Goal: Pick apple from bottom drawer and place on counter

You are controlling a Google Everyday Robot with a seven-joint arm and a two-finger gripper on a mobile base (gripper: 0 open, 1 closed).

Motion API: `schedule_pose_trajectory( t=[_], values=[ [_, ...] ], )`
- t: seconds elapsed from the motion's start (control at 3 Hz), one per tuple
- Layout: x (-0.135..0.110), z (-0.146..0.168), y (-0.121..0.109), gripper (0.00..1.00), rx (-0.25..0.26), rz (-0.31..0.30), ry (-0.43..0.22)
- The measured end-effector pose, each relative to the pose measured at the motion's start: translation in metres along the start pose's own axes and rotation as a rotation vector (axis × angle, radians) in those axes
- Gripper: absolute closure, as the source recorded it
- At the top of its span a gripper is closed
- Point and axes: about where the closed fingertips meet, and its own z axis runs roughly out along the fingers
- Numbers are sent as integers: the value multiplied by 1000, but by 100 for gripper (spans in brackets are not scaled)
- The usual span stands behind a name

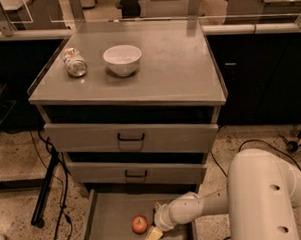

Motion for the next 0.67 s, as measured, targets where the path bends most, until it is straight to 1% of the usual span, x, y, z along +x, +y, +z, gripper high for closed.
schedule_pose_trajectory(
  t=[0.33,0.67],
  values=[
    [-2,18,-10,0,9,14,-12],
    [-2,19,-10,0,8,15,-13]
  ],
)
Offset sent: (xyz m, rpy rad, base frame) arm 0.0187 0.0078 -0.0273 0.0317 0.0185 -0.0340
